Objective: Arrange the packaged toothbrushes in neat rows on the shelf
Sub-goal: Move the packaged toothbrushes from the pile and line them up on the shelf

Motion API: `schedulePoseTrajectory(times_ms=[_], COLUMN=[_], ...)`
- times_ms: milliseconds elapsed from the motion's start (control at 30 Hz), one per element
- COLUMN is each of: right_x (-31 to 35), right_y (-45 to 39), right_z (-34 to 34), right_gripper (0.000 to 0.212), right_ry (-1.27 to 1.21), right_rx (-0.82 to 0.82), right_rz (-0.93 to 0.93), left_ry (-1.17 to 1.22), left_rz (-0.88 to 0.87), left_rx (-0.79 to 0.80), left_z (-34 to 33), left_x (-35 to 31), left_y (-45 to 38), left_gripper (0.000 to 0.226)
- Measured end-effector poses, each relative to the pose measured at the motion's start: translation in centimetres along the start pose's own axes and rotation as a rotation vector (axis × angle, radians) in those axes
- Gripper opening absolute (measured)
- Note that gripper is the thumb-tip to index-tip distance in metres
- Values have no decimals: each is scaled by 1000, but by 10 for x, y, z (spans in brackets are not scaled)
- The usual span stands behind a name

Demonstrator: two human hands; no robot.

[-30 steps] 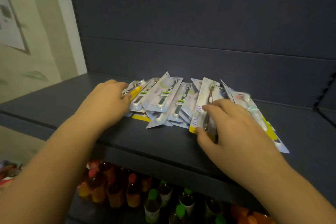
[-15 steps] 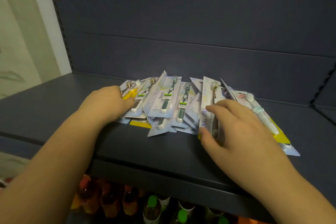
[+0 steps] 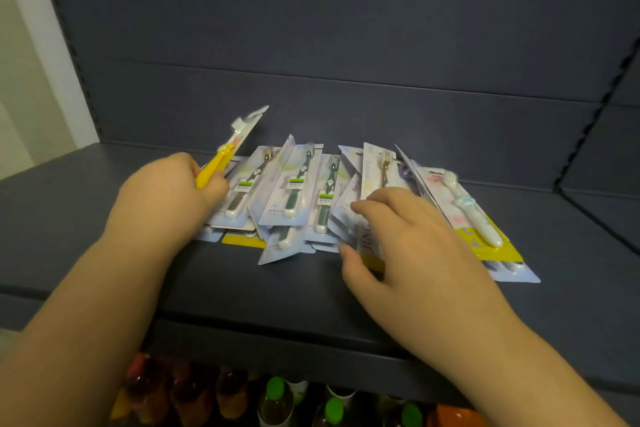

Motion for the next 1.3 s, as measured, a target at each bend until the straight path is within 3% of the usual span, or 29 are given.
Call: schedulePoseTrajectory(times_ms=[167, 300, 533, 700, 867, 1000, 1233, 1300], right_x=[3, -12, -5, -15, -74, -118, -126, -130], right_y=[3, 3, 8, 7, 5, 10, -2, -6], right_z=[-3, 8, 4, 5, 28, 26, 21, 22], right_gripper=[39, 41, 39, 42, 41, 47, 30, 26], right_ry=[15, 36, 55, 42, 87, 246, 108, -43], right_rx=[43, -34, 31, -13, -103, 138, 167, 143], right_rz=[7, -60, -54, -89, -345, -588, -634, -674], left_ry=[147, 185, 272, 287, 361, 471, 600, 642], left_rz=[-45, -103, -84, -105, -111, -103, -171, -172], left_rx=[-44, -69, -3, -6, 11, -15, -8, 6], left_z=[2, 0, -10, -8, -5, 1, 11, 8], left_x=[-6, -8, -5, -13, -12, -20, -68, -75], left_y=[9, 9, 7, 11, 17, 27, 55, 60], left_gripper=[22, 28, 36, 39, 45, 41, 29, 30])
Point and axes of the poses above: each hand's wrist, its own y-axis away from the middle knuckle, its own z-axis out of the back of the hand, x = y × z, the point moved 5 cm from there along -y, towards the middle knuckle, and after that the axes turned 3 degrees about -z, right-handed, at the moved point
